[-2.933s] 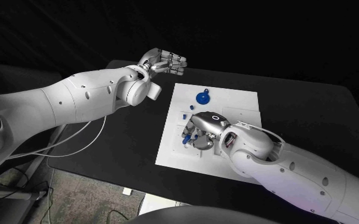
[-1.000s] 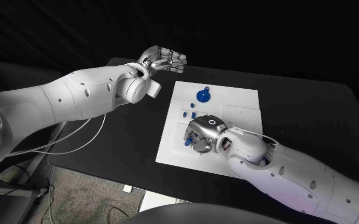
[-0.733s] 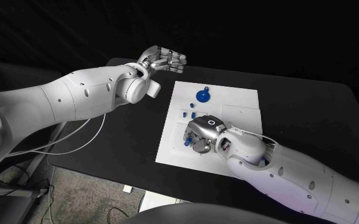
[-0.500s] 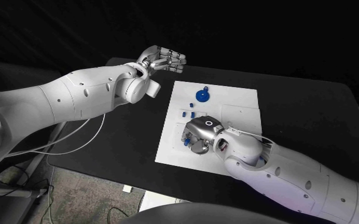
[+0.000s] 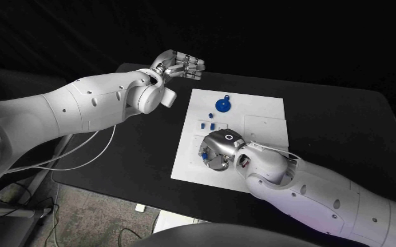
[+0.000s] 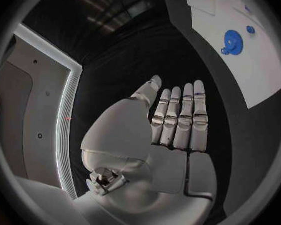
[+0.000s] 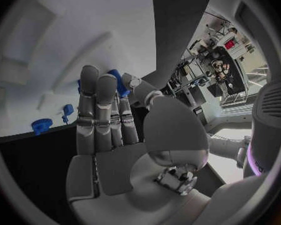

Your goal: Assemble the parts on the task board

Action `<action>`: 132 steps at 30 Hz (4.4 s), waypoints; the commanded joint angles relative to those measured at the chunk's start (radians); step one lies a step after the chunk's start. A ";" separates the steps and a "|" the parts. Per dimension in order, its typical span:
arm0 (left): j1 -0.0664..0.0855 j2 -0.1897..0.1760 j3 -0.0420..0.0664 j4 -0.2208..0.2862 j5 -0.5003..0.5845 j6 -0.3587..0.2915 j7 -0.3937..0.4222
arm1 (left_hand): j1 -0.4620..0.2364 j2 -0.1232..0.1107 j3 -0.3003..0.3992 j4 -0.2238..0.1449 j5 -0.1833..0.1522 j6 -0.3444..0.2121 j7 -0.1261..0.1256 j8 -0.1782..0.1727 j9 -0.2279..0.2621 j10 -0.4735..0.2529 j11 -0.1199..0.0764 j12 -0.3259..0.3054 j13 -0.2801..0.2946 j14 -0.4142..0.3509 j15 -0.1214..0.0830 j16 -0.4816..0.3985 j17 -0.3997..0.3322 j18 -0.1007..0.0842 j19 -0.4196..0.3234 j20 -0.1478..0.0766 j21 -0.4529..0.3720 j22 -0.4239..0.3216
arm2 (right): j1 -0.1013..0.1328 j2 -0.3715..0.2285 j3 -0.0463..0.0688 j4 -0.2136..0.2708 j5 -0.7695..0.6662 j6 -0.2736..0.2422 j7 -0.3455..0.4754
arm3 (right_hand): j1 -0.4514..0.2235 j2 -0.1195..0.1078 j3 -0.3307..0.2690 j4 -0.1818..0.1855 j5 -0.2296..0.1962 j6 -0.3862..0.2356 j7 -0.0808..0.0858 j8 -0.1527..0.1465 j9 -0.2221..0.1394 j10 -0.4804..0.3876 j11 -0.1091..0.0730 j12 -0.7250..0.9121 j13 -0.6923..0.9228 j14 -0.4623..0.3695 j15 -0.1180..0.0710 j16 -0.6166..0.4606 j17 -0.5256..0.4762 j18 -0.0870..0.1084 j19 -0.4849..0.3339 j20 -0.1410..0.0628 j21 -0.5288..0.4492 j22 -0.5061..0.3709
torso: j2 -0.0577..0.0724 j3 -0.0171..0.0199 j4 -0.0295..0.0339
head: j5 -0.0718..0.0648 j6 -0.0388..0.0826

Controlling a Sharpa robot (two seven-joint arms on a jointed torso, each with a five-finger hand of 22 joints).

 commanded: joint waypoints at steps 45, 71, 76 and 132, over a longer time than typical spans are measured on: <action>-0.012 -0.004 0.000 -0.025 0.003 0.023 0.008 | -0.005 0.009 0.002 0.004 0.000 0.002 -0.001 -0.003 0.000 -0.008 -0.002 -0.003 -0.001 -0.002 0.006 -0.004 -0.001 -0.002 0.002 0.004 0.004 -0.002 | 0.023 -0.301 0.182 0.146 0.616 -0.054 0.029 | -0.008 0.018 -0.347 0.147 -0.010 -0.053 -0.018 0.003 0.003 0.076 -0.067 0.389 0.282 0.008 -0.029 0.004 -0.022 -0.030 0.042 -0.033 -0.020 -0.060 | -0.020 0.0001 -0.0212 | -0.113 0.030; -0.036 -0.031 -0.001 -0.024 0.003 0.039 0.014 | -0.011 0.011 -0.002 0.008 0.000 0.000 -0.001 -0.004 0.000 -0.008 -0.002 -0.003 -0.001 -0.002 0.006 -0.004 -0.001 -0.002 0.002 0.005 0.004 -0.002 | 0.041 -0.455 0.194 0.172 0.812 0.301 -0.499 | -0.184 0.091 -0.357 0.260 -0.098 -0.040 -0.046 0.003 0.193 0.031 -0.086 0.928 1.014 0.004 -0.040 0.250 0.442 -0.023 0.042 -0.040 0.241 0.129 | -0.032 0.0004 -0.0299 | -0.148 0.019; -0.036 -0.036 -0.001 -0.021 0.003 0.040 0.014 | -0.011 0.011 -0.006 0.010 0.000 -0.001 -0.001 -0.003 0.000 -0.008 -0.002 -0.003 -0.001 -0.003 0.006 -0.004 -0.001 -0.002 0.002 0.005 0.003 -0.003 | 0.039 -0.460 0.194 0.167 0.805 0.360 -0.521 | -0.206 0.096 -0.358 0.272 -0.139 -0.043 -0.044 0.003 0.197 0.036 -0.085 0.933 1.030 0.006 -0.039 0.261 0.460 -0.024 0.044 -0.040 0.267 0.148 | -0.033 -0.0015 -0.0289 | -0.145 0.017; -0.036 -0.029 -0.002 -0.014 0.003 0.047 0.015 | -0.014 0.015 -0.016 0.019 0.001 -0.003 -0.001 -0.003 0.000 -0.007 -0.003 -0.003 -0.001 -0.001 0.006 -0.004 0.000 -0.002 0.004 0.005 0.003 -0.004 | 0.016 -0.293 0.069 0.034 0.807 0.346 -0.526 | -0.188 0.109 -0.346 0.191 -0.126 -0.178 0.005 0.003 0.023 0.033 -0.055 0.930 1.055 0.008 -0.016 0.261 0.485 -0.004 0.047 -0.016 0.257 0.217 | -0.031 -0.0030 -0.0289 | -0.119 -0.007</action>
